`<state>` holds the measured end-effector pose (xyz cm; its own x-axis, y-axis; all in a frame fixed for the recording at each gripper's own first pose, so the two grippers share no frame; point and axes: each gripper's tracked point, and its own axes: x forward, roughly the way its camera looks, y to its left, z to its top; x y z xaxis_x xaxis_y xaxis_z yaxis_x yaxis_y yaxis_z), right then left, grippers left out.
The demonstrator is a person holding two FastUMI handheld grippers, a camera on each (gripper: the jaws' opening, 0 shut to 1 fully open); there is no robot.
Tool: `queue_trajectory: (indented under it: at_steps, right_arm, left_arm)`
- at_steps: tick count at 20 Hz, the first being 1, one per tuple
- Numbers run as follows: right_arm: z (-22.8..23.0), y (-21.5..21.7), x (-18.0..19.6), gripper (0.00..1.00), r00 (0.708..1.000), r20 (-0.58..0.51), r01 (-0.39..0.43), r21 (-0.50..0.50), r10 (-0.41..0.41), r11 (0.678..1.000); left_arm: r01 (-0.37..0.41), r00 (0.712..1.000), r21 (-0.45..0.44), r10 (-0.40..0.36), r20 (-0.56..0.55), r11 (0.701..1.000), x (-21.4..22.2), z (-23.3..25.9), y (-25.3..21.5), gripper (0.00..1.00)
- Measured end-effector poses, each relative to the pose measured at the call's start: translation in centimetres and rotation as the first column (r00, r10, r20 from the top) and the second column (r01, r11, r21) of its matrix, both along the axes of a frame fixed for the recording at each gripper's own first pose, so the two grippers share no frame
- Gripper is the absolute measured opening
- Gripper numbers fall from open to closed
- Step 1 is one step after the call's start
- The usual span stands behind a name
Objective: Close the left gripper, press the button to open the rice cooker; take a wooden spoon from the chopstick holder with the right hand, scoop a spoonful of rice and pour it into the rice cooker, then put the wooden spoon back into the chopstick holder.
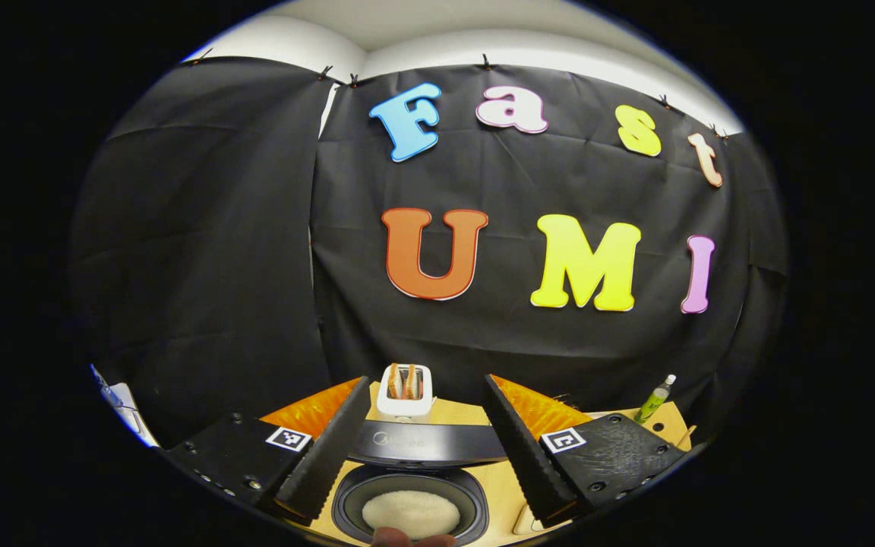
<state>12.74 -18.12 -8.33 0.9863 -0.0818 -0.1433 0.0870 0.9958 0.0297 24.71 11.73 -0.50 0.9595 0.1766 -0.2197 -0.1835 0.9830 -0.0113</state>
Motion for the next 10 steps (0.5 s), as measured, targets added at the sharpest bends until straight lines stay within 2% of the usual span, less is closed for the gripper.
queue_trajectory:
  at_steps: [1, 2, 4, 7, 10]
  right_arm:
    - [0.0, -0.5, -0.6, 1.0, 1.0, -0.005, 0.01, -0.021, -0.01, 1.0]
    - [0.1, -0.9, -0.9, 0.96, 1.0, -0.004, 0.022, -0.031, -0.022, 0.999]
    - [0.4, -0.9, -1.3, 1.0, 0.999, -0.004, 0.032, -0.033, -0.032, 0.999]
    - [0.8, 0.7, -0.9, 1.0, 1.0, -0.012, 0.004, -0.043, -0.005, 0.999]
    - [1.5, 3.6, 0.0, 0.97, 0.999, -0.014, -0.048, -0.036, 0.047, 0.998]
  left_arm:
    - [-0.009, 1.0, -0.008, 0.009, -0.026, 1.0, 0.5, -0.6, 0.4, 0.95]
    - [-0.022, 0.998, -0.016, 0.021, -0.057, 1.0, 0.6, -1.1, 0.9, 0.95]
    - [-0.031, 0.993, -0.021, 0.028, -0.119, 0.999, 0.7, -2.5, 1.4, 0.95]
    - [-0.043, 0.983, 0.004, 0.043, -0.179, 0.999, 0.1, -3.9, 2.3, 0.96]
    - [-0.015, 0.979, -0.011, 0.013, -0.206, 1.0, -1.2, -4.5, 1.8, 0.96]
